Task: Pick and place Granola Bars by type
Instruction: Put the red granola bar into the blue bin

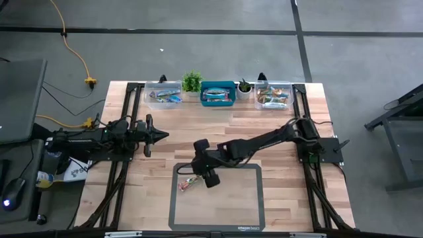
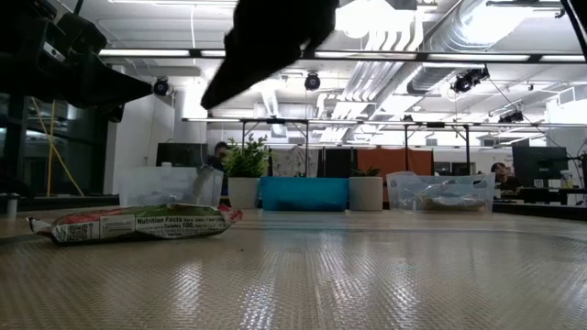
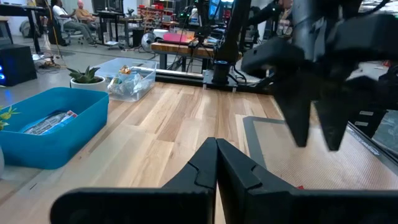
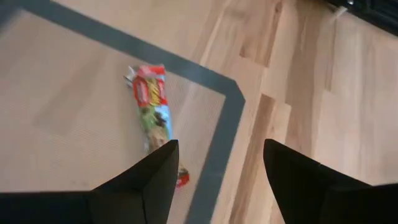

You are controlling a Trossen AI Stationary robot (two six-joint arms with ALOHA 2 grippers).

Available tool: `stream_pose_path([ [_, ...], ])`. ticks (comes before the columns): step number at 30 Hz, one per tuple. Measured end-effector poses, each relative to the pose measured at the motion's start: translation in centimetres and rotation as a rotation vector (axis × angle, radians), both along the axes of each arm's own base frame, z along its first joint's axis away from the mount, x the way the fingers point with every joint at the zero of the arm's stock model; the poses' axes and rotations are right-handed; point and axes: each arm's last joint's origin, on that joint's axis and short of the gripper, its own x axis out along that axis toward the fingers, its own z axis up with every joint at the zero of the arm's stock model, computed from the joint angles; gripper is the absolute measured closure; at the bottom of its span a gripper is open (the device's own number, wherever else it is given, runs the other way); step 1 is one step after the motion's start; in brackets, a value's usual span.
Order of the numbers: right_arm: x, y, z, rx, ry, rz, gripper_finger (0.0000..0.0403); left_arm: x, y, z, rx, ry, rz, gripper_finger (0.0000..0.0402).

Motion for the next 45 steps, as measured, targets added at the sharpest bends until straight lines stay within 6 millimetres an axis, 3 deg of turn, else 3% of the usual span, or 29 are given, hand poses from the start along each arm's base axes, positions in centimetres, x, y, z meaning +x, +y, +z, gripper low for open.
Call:
stream_pose_path([
  [10, -1.4, 1.0, -4.1, 0.074, 0.046, 0.075, 0.0185, 0.0, 0.0, 0.0, 0.0, 0.0, 0.0, 0.04],
  [21, -1.3, 2.2, -4.0, -0.015, -0.05, 0.201, 0.0185, 0.0, 0.0, 0.0, 0.0, 0.0, 0.0, 0.04],
  [31, 0.3, 2.5, -6.3, -0.022, -0.137, 0.217, 0.0185, 0.0, 0.0, 0.0, 0.0, 0.0, 0.0, 0.04],
  [45, 0.7, 2.2, -9.9, 0.006, -0.049, 0.188, 0.0185, 0.0, 0.0, 0.0, 0.0, 0.0, 0.0, 0.04],
])
